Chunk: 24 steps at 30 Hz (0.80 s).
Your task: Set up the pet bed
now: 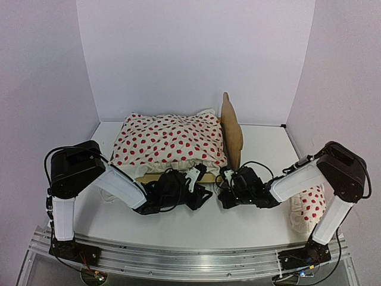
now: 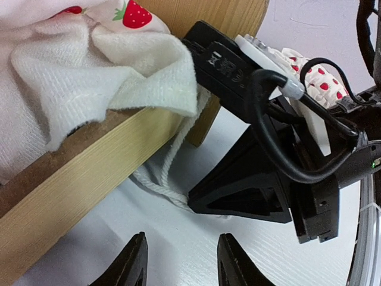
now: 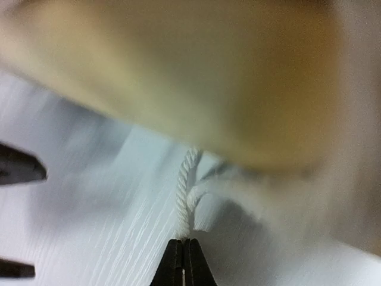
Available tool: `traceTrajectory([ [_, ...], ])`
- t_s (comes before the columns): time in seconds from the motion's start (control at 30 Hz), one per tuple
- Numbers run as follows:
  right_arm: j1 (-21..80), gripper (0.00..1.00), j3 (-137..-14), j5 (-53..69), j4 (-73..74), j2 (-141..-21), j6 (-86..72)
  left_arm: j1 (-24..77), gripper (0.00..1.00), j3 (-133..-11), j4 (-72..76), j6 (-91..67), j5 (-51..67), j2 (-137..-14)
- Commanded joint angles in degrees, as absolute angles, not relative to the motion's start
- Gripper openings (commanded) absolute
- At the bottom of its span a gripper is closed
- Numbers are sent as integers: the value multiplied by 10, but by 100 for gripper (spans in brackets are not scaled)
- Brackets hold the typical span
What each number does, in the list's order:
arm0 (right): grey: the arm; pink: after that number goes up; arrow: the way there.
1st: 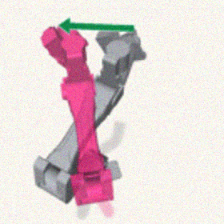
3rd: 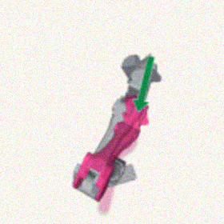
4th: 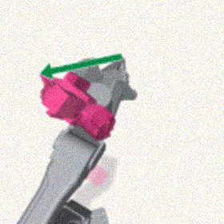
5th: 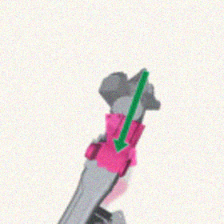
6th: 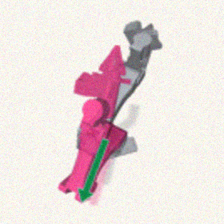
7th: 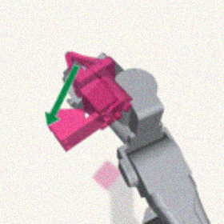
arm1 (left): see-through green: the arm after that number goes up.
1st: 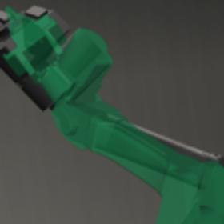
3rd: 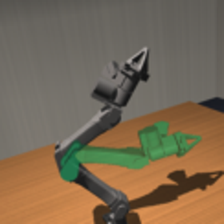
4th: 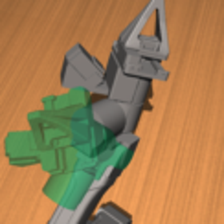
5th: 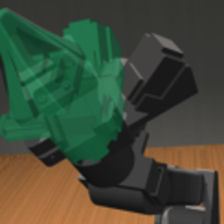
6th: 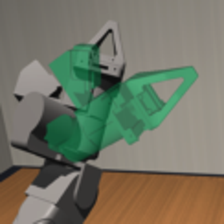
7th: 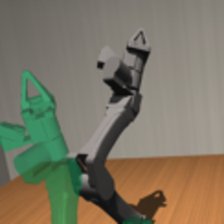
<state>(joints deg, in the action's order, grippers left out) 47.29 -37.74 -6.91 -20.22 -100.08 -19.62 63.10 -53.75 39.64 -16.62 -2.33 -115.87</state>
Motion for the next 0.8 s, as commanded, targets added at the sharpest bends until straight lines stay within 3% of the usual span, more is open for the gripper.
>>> traceTrajectory([
  [0.0, 473, 0, -357, 15, -188, -938, -203, 624, 40, -536, 422, -147, -2, -1129],
  [0.47, 471, 0, -334, 50, -175, -834, -204, 610, 46, -571, 407, -190, 102, -1150],
  [0.77, 468, 0, -328, 57, -162, -806, -211, 609, 47, -549, 399, -125, 151, -1136],
])
